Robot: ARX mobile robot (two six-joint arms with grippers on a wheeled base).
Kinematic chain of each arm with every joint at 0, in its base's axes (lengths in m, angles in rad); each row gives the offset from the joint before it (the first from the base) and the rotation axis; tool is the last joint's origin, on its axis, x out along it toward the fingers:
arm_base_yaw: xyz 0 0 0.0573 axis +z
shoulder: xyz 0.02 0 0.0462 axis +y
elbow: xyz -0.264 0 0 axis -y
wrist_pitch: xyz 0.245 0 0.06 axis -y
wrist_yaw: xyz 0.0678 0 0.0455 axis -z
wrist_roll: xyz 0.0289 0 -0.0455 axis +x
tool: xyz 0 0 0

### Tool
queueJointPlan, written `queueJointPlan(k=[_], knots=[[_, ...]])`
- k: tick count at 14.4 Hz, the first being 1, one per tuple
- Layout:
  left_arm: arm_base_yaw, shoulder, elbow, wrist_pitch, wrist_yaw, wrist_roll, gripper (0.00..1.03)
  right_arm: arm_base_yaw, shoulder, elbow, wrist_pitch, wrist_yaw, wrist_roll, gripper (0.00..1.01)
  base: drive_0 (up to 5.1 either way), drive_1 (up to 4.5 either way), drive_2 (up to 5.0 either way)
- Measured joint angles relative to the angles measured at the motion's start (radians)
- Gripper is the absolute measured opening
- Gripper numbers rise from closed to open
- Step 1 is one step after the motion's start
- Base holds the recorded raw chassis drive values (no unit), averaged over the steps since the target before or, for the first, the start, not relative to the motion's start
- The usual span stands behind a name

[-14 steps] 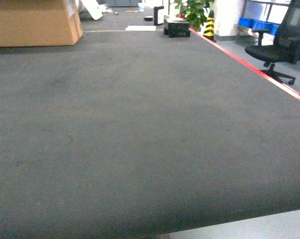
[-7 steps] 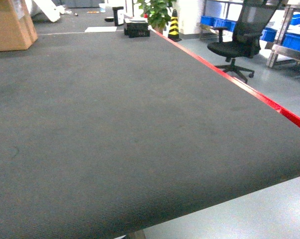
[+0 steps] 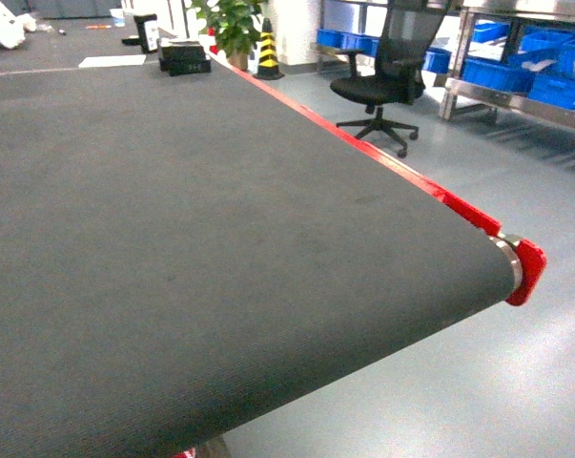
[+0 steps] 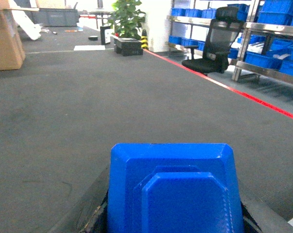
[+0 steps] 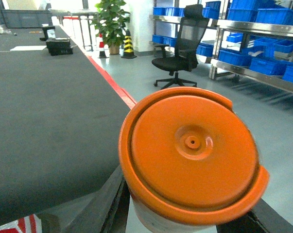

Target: Sort blue parts and orange caps into right shelf containers

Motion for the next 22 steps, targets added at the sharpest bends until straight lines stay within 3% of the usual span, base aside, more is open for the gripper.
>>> queueJointPlan(k=[22], knots=[[0.000,0.000,0.000,0.000,0.000,0.000,0.43,0.000,0.000,0.000,0.000,0.000,0.000,0.43,-1.6,-1.59,-1.6]])
